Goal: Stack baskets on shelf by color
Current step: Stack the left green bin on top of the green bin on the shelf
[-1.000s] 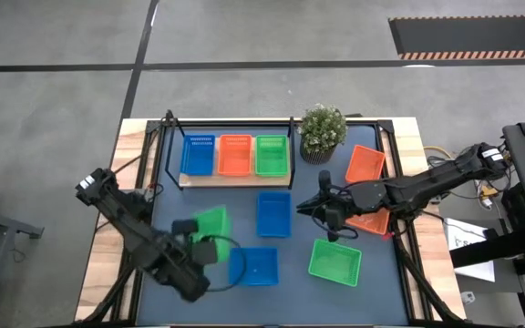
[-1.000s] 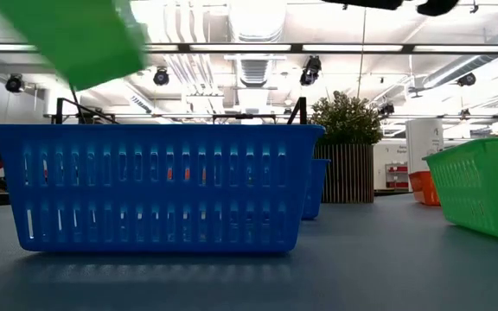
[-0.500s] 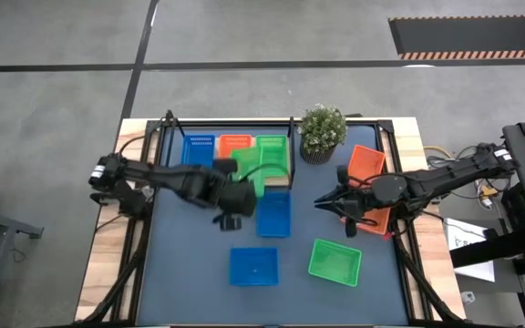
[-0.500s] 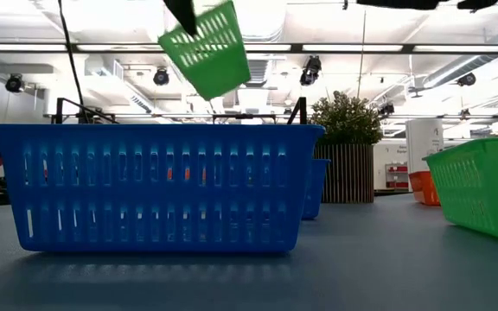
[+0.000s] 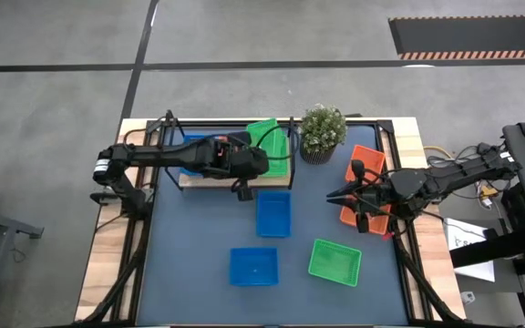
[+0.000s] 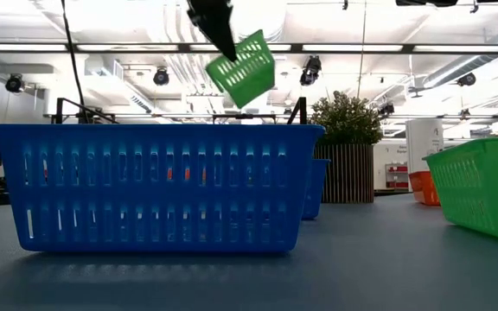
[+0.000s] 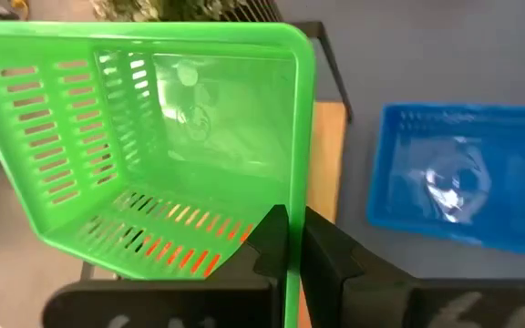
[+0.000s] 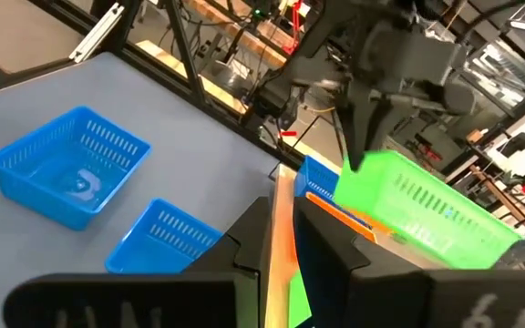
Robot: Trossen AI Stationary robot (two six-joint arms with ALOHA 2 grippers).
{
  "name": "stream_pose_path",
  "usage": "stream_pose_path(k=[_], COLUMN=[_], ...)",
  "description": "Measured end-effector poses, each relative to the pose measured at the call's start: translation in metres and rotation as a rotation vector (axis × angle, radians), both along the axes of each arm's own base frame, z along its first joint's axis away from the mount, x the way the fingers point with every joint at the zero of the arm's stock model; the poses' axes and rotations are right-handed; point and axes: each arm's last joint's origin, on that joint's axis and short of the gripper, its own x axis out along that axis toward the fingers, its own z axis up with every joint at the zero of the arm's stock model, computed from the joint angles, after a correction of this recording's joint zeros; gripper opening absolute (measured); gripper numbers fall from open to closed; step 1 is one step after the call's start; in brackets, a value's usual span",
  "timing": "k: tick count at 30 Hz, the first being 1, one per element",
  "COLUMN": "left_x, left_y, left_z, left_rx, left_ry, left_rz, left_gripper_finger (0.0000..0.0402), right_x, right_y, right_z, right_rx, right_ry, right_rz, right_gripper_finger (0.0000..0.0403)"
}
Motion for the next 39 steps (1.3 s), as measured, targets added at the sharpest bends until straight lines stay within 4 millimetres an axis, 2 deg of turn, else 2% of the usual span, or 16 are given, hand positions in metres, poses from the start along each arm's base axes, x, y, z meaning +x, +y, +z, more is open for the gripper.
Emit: stream_pose_path(k=[11, 20, 30, 39], left_x=[0.011, 0.018, 0.018, 0.018], left_y=[0.030, 0.030, 0.031, 0.032], left_z=[-0.043, -0.069, -0.082, -0.086], left_rx=[0.017, -0.022, -0.039, -0.038], left_ry=[-0.034, -0.116, -0.135, -0.146], left_rz=[0.060, 0.054, 0.078, 0.081], left_gripper_finger=[0.0000, 0.0000, 0.0002, 0.0049], right_x=[-0.002, -0.002, -0.002, -0.002], right_y=[-0.001, -0.001, -0.001, -0.001], right_z=[-0.001, -0.001, -0.001, -0.001], right_rx=[0.001, 0.005, 0.005, 0.013], right_ry=[-0.004, -0.004, -0.004, -0.004], right_rz=[0.000, -0.001, -0.001, -0.004], right_gripper_finger=[0.0043, 0.0043, 0.0043, 0.0043])
